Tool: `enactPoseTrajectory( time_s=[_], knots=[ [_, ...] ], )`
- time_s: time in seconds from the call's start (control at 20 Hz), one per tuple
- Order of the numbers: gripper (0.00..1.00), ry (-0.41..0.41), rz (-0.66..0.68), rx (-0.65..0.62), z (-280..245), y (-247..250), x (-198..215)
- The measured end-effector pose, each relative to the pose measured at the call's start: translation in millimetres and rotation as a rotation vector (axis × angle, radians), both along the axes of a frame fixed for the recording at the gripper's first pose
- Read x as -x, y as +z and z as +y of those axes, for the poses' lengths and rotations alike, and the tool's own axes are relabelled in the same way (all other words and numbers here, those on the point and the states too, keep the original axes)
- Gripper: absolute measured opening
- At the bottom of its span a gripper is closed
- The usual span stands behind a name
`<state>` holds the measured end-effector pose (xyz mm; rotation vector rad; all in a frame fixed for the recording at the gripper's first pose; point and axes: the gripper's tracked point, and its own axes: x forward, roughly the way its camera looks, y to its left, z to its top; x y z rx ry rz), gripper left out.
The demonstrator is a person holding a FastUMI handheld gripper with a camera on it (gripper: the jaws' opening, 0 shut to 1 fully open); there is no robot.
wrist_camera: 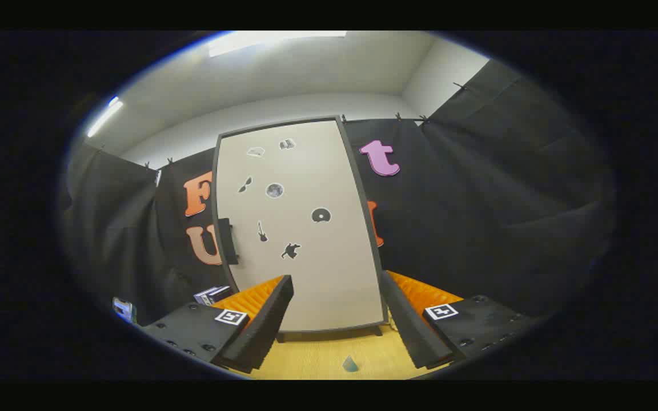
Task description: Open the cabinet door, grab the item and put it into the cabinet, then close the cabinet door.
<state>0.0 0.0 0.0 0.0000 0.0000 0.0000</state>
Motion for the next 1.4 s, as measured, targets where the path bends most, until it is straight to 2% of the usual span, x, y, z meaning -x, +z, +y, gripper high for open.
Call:
enactPoseTrajectory(
  time_s=[0.8, 0.95, 1.2, 1.4],
  knots=[
    [0.97, -0.014, -0.017, 0.017, 7.2, 4.4, -1.8],
    [0.98, -0.058, -0.063, 0.028, 9.8, 16.9, -10.2],
    [0.97, 0.045, -0.076, 0.046, 66.8, 30.0, -46.5],
    [0.97, 0.099, -0.040, 0.065, 121.3, 21.8, -106.5]
  ],
)
